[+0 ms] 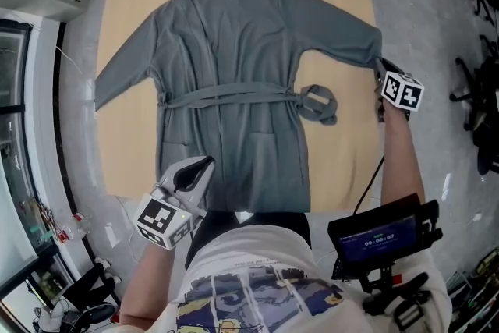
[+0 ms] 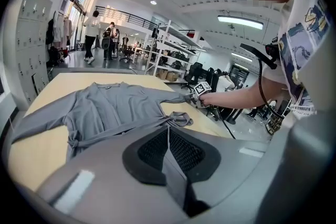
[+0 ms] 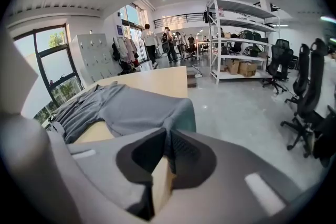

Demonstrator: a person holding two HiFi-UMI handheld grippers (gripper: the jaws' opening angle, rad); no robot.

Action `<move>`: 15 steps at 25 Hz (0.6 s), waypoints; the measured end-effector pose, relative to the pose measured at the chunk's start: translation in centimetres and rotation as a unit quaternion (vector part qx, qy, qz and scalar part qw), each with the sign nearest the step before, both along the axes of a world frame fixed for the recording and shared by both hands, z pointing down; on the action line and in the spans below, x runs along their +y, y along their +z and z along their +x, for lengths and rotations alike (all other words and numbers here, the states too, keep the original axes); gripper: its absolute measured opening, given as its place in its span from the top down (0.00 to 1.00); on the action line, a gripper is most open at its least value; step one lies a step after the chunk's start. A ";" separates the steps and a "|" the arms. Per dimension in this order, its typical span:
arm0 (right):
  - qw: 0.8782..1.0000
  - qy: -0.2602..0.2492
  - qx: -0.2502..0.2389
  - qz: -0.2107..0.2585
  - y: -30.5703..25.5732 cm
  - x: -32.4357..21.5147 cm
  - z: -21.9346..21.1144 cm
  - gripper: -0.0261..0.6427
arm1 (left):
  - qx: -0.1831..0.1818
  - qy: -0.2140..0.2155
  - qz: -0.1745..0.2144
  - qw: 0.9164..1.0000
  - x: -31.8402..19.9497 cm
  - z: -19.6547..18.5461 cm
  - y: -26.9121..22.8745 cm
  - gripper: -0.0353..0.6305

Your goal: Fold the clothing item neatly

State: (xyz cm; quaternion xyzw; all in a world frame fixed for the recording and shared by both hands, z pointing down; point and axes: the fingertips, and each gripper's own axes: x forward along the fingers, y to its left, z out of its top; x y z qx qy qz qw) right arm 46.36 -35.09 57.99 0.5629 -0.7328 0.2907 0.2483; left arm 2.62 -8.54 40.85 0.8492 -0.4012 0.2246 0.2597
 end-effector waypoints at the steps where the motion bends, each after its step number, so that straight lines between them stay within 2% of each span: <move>1: 1.000 0.001 -0.002 0.003 -0.3 -0.1 -0.3 0.92 | 0.000 -0.001 0.003 1.000 0.0 -0.3 -0.1 0.92; 9: 0.999 -0.003 -0.026 0.033 -4.1 -0.4 -3.7 0.92 | 0.013 -0.012 0.024 1.000 0.3 -2.6 -0.4 0.92; 15: 0.998 -0.020 -0.037 0.046 -6.7 -1.4 -7.6 0.92 | 0.023 -0.003 0.034 0.999 0.6 -3.7 -0.9 0.92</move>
